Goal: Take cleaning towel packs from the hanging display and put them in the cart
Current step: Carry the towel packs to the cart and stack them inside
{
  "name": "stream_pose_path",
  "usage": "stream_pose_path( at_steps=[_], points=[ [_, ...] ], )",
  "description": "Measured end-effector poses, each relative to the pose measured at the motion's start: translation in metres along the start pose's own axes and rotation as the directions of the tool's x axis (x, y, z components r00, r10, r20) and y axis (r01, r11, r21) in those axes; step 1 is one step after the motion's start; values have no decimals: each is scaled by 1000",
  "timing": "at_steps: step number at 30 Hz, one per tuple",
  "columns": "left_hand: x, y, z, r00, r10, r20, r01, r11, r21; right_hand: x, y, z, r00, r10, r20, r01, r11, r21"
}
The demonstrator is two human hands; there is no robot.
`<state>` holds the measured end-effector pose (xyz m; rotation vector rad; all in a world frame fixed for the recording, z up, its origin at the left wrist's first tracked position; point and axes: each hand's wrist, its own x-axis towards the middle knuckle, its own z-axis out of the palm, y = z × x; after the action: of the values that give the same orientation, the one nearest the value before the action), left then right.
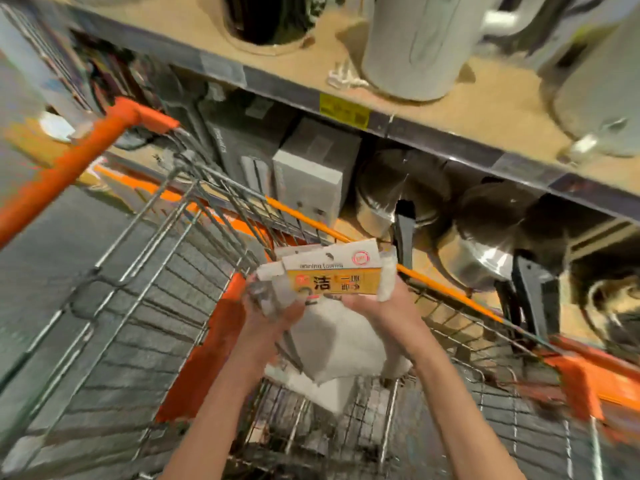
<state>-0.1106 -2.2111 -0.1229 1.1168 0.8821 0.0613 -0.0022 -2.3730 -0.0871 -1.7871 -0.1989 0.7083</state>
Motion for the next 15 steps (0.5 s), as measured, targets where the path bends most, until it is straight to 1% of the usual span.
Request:
stream_pose_path(
  at_steps=[2,3,5,7,9,11,15],
  points=[
    [-13,26,11,992,112,58,-115,992,55,-11,-31,-11,998,-41,-37,41,999,2],
    [-18,38,13,986,146,84,-151,987,61,-17,-47,-16,997,-59,-41,59,998,-7],
    [-30,60,19,976,148,160,-154,988,29,-30,-81,-25,992,-118,-41,117,992,-36],
    [-44,84,25,962,172,212,-188,981,57,-45,-114,-34,983,-174,-64,172,984,-47],
    [-60,108,31,945,217,246,-240,968,70,-63,-143,-41,972,-217,-85,215,976,-42],
    [-77,134,40,935,223,276,-255,963,89,-81,-168,-48,962,-259,-90,256,966,-47],
    [-98,169,53,898,287,333,-327,943,68,-110,-204,-60,940,-322,-115,318,946,-56]
  ],
)
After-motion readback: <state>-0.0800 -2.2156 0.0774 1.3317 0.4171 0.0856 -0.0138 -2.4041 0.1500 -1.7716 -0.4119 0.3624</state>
